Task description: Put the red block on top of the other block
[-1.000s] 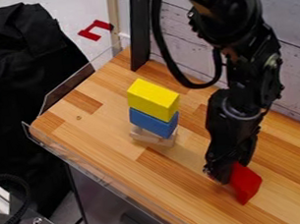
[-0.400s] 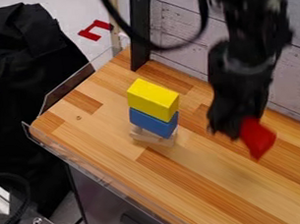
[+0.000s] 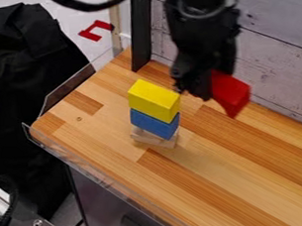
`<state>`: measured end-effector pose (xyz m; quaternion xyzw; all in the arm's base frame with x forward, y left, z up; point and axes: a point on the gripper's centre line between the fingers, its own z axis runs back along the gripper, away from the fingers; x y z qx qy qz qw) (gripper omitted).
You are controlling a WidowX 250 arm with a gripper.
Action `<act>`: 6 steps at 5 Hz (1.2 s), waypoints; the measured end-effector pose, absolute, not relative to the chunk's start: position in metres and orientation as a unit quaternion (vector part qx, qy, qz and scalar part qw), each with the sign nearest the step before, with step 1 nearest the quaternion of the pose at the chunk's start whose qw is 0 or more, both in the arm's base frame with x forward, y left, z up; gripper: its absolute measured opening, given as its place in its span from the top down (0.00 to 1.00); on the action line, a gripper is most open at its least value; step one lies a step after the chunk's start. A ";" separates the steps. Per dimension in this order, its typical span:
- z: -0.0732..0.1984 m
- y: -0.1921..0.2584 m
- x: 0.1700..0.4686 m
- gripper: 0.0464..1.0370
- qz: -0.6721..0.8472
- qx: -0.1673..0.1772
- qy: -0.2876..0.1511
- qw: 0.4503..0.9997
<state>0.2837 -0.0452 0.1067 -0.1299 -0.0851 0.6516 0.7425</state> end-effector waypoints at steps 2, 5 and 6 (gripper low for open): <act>0.099 -0.003 0.288 0.48 0.687 -0.097 -0.074 0.716; 0.099 0.017 0.286 0.48 0.709 -0.088 -0.074 0.695; 0.101 0.023 0.279 0.48 0.708 -0.065 -0.071 0.699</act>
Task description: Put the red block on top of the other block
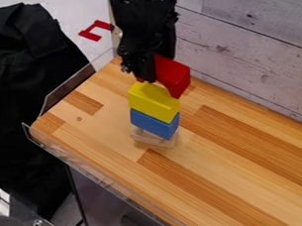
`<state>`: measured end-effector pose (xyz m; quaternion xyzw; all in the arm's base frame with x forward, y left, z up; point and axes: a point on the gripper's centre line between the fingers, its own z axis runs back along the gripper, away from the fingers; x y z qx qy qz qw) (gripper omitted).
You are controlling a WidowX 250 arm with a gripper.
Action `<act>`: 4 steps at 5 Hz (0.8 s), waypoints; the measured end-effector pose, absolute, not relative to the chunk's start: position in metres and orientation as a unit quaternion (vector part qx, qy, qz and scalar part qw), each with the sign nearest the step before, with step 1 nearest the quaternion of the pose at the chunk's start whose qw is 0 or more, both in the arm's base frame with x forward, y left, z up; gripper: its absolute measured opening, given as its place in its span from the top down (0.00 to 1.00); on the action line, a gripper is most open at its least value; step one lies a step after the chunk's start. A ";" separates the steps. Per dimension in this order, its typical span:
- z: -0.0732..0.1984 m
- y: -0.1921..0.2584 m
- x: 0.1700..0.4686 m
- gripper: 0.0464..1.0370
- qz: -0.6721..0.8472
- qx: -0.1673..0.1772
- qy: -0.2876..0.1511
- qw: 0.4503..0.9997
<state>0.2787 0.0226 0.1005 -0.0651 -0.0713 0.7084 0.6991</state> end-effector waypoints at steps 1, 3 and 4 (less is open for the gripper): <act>0.101 0.026 0.273 0.48 0.711 -0.051 -0.063 0.698; 0.101 0.028 0.271 0.48 0.719 -0.049 -0.059 0.690; 0.100 0.028 0.272 0.48 0.723 -0.052 -0.062 0.686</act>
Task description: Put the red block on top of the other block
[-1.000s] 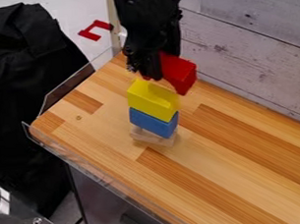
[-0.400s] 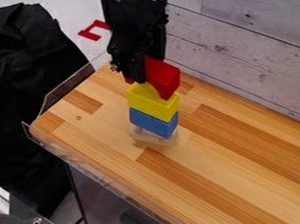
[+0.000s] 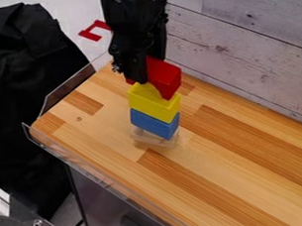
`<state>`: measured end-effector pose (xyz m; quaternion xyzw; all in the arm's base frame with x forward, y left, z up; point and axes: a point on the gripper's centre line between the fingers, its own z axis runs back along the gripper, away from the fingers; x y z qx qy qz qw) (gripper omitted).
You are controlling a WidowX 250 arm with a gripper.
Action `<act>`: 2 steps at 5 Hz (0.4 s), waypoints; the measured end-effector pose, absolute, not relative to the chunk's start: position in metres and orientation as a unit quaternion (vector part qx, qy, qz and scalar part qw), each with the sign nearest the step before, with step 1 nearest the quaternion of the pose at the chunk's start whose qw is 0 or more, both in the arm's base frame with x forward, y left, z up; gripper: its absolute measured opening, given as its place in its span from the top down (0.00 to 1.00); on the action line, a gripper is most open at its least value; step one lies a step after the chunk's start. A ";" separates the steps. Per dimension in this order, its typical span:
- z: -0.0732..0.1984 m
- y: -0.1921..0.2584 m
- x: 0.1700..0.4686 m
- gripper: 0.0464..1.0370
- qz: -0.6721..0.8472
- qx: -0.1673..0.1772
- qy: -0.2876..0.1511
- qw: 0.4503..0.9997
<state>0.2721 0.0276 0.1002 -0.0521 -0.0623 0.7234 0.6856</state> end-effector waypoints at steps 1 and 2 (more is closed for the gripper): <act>0.100 0.026 0.273 0.48 0.724 -0.053 -0.064 0.685; 0.094 0.026 0.273 0.48 0.723 -0.043 -0.060 0.687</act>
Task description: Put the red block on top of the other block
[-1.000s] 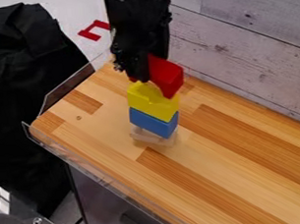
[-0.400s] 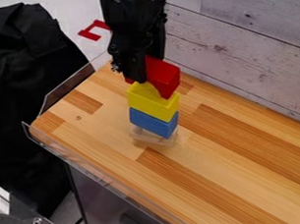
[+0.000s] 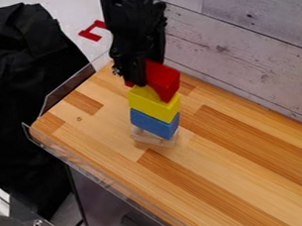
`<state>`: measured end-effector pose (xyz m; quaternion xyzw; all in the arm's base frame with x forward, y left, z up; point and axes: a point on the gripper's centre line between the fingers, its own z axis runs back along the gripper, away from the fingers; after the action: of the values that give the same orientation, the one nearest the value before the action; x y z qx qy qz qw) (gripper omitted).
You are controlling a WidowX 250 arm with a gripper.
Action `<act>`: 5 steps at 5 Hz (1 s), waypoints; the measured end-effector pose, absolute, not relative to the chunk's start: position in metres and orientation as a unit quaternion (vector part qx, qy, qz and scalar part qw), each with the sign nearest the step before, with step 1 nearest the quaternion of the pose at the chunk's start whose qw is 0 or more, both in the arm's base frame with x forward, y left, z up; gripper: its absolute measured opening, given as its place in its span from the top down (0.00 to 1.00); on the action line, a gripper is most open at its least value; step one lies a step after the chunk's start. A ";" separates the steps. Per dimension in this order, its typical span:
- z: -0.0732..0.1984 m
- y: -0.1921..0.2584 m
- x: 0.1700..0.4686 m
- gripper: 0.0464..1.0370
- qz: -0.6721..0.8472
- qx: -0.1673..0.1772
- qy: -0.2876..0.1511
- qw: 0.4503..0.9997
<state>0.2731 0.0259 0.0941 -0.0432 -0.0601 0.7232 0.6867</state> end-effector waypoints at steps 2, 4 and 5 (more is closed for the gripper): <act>0.087 0.026 0.273 0.48 0.725 -0.034 -0.055 0.685; 0.086 0.024 0.275 0.47 0.725 -0.039 -0.055 0.685; 0.086 0.021 0.275 0.43 0.725 -0.043 -0.053 0.686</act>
<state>0.2753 0.0208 0.0862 -0.0429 -0.0532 0.7248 0.6856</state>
